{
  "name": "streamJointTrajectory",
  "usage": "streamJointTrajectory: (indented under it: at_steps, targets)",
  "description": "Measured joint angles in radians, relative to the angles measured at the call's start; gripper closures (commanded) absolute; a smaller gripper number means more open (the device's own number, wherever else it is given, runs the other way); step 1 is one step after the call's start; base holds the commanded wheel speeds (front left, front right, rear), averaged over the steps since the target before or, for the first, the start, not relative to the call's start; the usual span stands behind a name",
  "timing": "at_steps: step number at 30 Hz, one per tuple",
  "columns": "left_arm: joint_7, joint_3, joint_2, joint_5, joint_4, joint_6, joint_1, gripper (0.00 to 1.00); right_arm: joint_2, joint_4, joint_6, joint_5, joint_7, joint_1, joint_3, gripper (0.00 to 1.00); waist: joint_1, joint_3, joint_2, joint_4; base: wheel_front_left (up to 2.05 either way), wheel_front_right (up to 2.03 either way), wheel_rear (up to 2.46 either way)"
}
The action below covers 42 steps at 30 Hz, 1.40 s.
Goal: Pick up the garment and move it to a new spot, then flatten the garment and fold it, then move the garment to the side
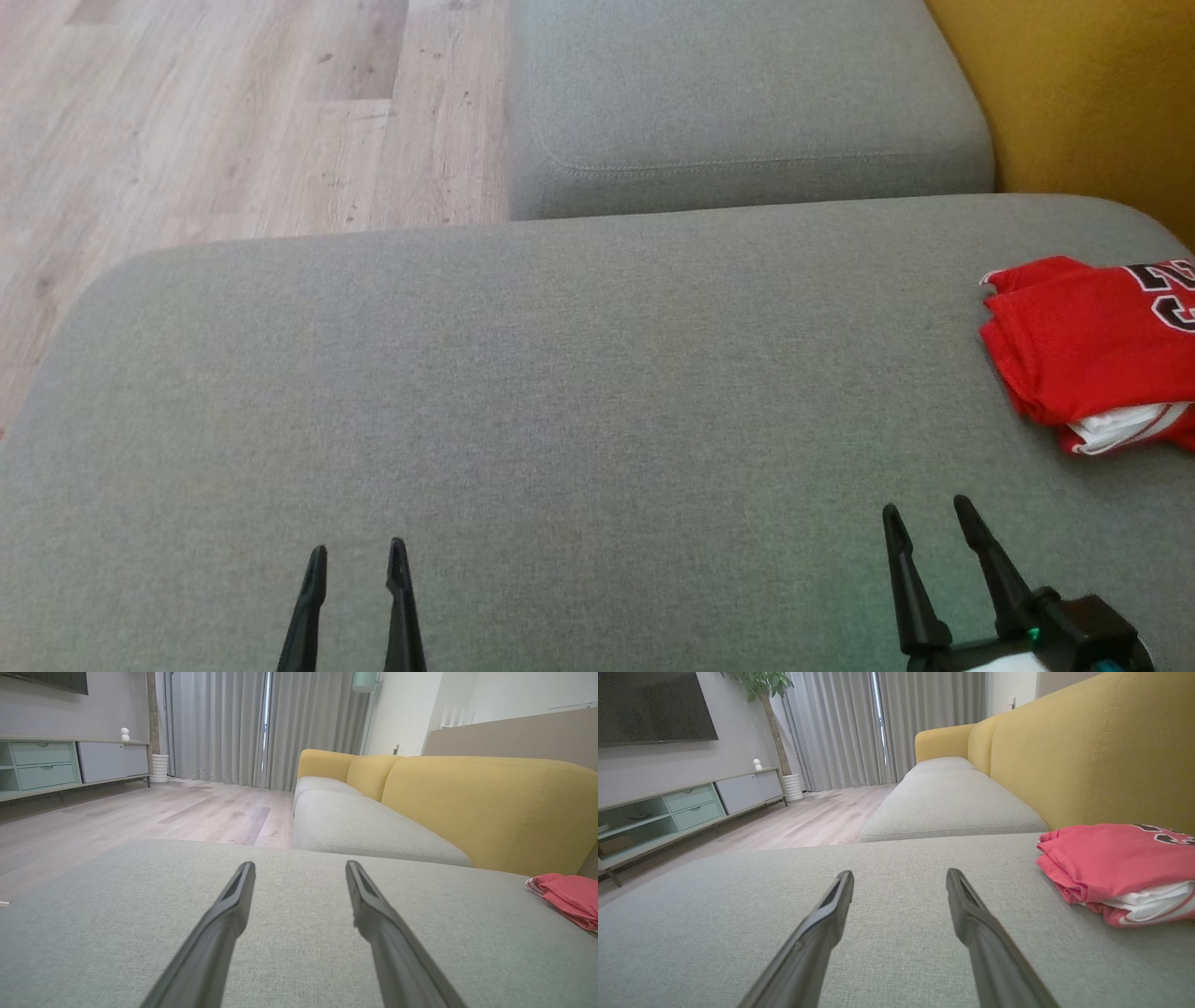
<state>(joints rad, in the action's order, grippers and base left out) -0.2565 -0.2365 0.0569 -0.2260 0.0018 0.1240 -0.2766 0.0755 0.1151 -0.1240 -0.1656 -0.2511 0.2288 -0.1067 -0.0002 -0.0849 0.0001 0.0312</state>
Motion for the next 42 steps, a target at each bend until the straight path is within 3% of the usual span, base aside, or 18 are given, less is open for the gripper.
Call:
streamJointTrajectory:
  at_steps: [18, 19, 24, 42]
  targets:
    - [0.0, 0.021, 0.0, 0.015, 0.001, -0.01, -0.007, 0.0, -0.005, 0.0, 0.0, 0.009, 0.0, 0.006, 0.014, 0.0, 0.0003, -0.013, 0.0, -0.012, 0.0, 0.0, 0.0]
    - [0.0, 0.019, 0.0, 0.014, 0.007, -0.01, -0.007, 1.0, -0.005, 0.006, 0.0, 0.009, 0.0, 0.006, 0.014, 1.0, 0.0003, -0.014, 0.0, -0.012, 0.0, 0.0, 0.0]
    - [0.002, 0.012, 0.0, 0.004, 0.094, -0.01, -0.036, 1.0, -0.005, 0.095, 0.0, -0.001, 0.005, 0.035, 0.012, 1.0, 0.0003, -0.012, 0.0, -0.012, 0.0, 0.0, 0.0]
    - [0.044, 0.031, 0.005, -0.21, 0.121, -0.045, 0.004, 1.0, -0.004, 0.102, 0.001, -0.22, 0.044, 0.01, 0.022, 1.0, 0.0003, 0.003, 0.0, -0.015, 0.0, 0.0, 0.0]
